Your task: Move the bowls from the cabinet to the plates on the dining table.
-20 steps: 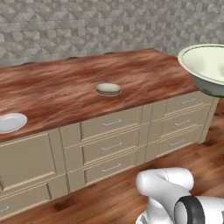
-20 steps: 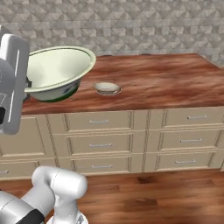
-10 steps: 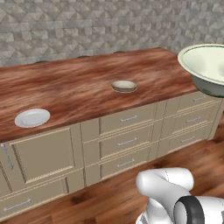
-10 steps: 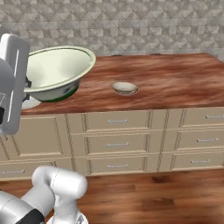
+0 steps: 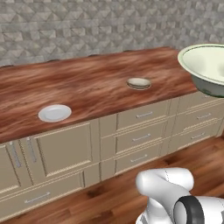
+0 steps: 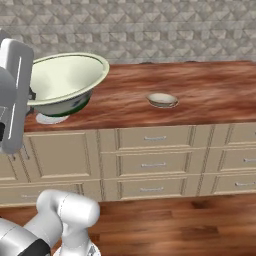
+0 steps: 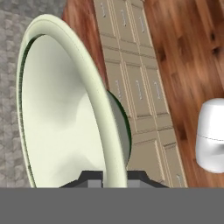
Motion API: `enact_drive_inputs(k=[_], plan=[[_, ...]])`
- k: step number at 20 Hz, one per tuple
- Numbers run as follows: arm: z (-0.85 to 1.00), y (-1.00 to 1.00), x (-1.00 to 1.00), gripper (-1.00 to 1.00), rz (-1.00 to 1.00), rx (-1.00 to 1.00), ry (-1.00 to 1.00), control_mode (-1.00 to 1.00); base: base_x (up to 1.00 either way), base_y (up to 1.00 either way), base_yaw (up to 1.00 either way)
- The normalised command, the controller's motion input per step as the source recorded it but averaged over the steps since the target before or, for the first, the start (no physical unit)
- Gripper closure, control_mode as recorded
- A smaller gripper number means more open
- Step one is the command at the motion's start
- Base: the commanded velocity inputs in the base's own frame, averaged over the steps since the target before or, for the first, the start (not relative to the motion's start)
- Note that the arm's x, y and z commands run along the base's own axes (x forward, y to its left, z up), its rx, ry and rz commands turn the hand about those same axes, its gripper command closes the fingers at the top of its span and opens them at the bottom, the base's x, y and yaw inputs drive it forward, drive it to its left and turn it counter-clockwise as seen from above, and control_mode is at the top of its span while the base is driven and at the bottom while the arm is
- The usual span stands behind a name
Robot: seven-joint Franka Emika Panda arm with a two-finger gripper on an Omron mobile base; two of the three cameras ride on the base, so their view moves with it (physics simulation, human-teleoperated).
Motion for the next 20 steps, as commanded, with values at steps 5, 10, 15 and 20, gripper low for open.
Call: enact_drive_inputs(k=[5,10,15,20], plan=[[0.00,0.00,0.00,1.00,0.00,0.00,0.00,1.00,0.10,0.62,0.00],[0.00,0.00,0.00,1.00,0.00,0.00,0.00,1.00,0.09,0.62,0.00],[0.00,0.00,0.00,1.00,0.00,0.00,0.00,1.00,0.09,0.62,0.00],[0.00,0.00,0.00,1.00,0.00,0.00,0.00,1.00,0.09,0.62,0.00]])
